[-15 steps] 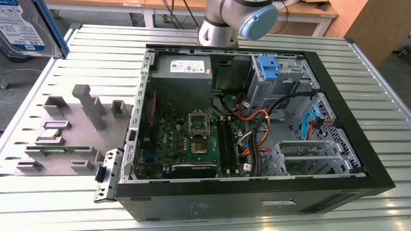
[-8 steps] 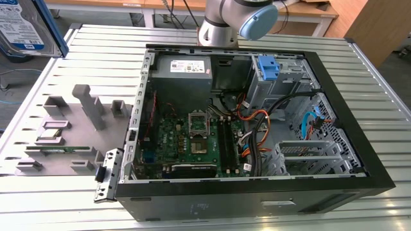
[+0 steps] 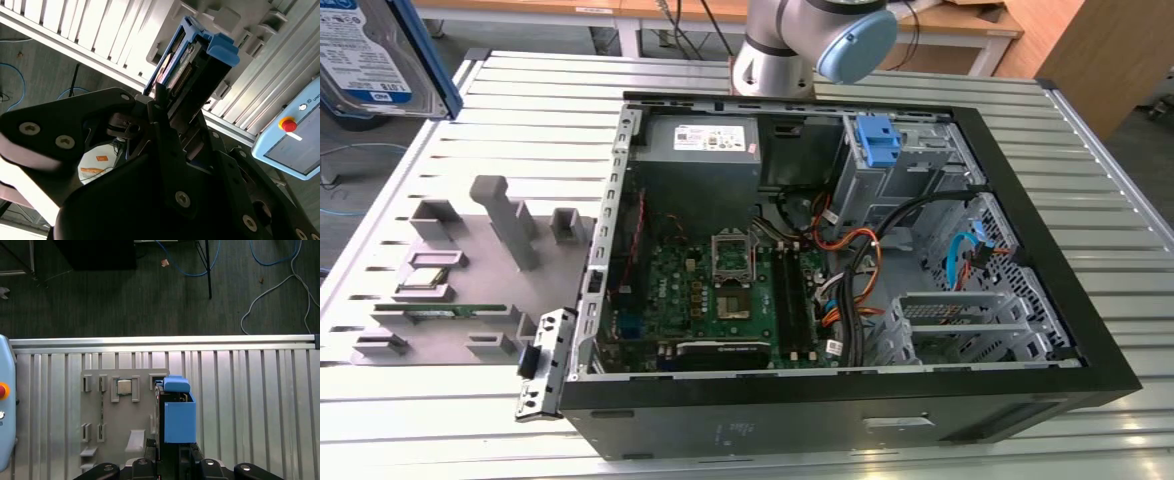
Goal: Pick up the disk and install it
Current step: 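Pick up the disk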
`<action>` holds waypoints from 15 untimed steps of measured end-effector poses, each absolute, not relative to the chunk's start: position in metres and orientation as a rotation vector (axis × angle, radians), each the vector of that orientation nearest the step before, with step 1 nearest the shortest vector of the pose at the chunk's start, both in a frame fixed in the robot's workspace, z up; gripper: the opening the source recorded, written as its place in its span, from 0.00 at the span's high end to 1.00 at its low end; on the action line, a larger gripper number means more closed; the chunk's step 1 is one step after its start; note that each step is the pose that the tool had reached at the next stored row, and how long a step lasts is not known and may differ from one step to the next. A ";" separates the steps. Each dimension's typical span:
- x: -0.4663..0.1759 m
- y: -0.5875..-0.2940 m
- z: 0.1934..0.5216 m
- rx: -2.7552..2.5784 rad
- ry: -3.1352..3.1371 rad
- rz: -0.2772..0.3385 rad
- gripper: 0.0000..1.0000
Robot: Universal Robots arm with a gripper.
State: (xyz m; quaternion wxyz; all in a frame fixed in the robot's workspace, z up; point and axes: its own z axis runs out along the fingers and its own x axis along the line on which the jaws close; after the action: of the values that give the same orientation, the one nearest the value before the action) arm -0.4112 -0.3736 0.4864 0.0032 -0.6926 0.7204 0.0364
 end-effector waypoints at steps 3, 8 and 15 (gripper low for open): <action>-0.409 -0.374 0.486 -2.171 2.258 0.114 0.65; -0.402 -0.374 0.486 -2.171 2.258 0.114 0.65; -0.389 -0.374 0.486 -2.171 2.259 0.114 0.65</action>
State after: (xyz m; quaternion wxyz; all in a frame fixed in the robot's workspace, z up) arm -0.3894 -0.3737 0.4862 0.0033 -0.6926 0.7204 0.0364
